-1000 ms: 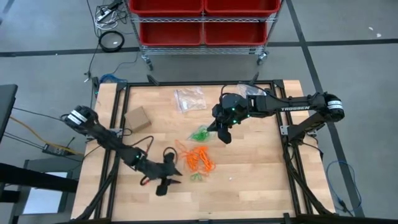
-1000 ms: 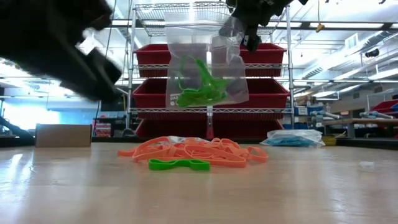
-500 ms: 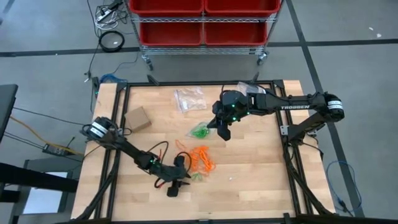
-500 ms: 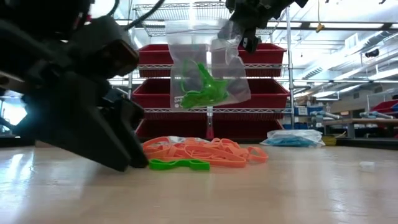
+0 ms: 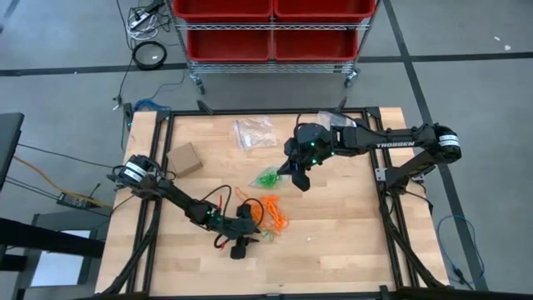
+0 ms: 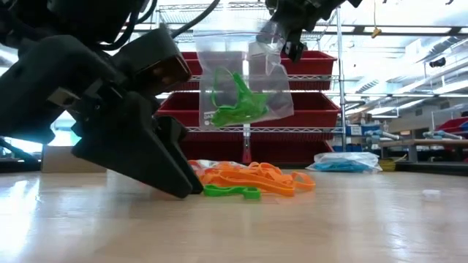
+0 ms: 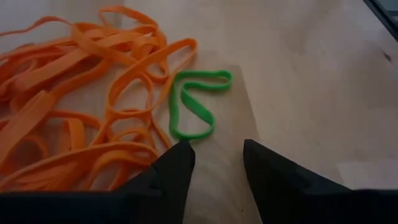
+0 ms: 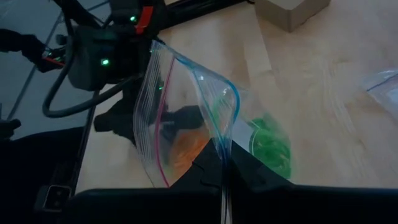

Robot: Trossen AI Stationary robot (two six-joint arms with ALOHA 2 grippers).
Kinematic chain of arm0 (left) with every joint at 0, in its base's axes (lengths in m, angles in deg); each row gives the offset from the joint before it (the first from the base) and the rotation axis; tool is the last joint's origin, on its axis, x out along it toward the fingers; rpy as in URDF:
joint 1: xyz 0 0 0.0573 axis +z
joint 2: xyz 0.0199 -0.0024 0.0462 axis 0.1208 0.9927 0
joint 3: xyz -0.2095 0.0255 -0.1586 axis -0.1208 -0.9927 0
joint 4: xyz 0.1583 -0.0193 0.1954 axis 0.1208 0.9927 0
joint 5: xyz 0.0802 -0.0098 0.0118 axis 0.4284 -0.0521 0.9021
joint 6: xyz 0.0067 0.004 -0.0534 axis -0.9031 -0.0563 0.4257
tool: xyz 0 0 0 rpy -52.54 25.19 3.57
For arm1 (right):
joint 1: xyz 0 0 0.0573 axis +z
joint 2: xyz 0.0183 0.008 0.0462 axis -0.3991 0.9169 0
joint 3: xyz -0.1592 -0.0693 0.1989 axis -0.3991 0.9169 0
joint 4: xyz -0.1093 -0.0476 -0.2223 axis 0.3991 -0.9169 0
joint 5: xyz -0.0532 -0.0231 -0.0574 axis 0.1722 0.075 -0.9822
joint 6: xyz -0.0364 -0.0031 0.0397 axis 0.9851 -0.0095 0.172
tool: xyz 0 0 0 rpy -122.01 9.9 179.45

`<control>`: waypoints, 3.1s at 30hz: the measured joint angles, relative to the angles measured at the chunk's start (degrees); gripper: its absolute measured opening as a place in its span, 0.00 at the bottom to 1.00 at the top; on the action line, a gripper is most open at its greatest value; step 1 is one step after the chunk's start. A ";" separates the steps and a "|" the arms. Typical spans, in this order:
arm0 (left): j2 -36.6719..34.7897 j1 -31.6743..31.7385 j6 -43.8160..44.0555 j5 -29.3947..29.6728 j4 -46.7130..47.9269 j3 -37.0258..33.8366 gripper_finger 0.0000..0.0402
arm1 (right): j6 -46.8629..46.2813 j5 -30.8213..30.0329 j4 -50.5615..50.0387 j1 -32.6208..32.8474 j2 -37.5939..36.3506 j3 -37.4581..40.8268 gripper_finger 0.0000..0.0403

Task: Sort rubber bands
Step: Put the green rubber band into the transparent zip bag

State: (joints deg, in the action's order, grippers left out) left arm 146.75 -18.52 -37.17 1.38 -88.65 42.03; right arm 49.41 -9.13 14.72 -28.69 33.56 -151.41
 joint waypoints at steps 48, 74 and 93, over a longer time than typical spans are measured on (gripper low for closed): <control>3.59 3.56 -11.60 -6.13 2.45 5.55 0.03 | 0.64 0.16 1.01 1.38 0.00 -0.01 0.00; -20.98 6.84 -30.20 6.45 22.65 8.78 0.00 | 2.67 0.16 0.97 0.44 0.00 0.01 0.00; -24.90 3.75 -43.90 24.83 47.21 36.00 0.00 | 2.50 0.14 0.95 0.44 0.00 0.00 0.00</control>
State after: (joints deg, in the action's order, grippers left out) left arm 121.86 -14.77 -81.08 26.21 -41.44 78.03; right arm 51.90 -8.99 15.68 -28.25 33.56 -151.41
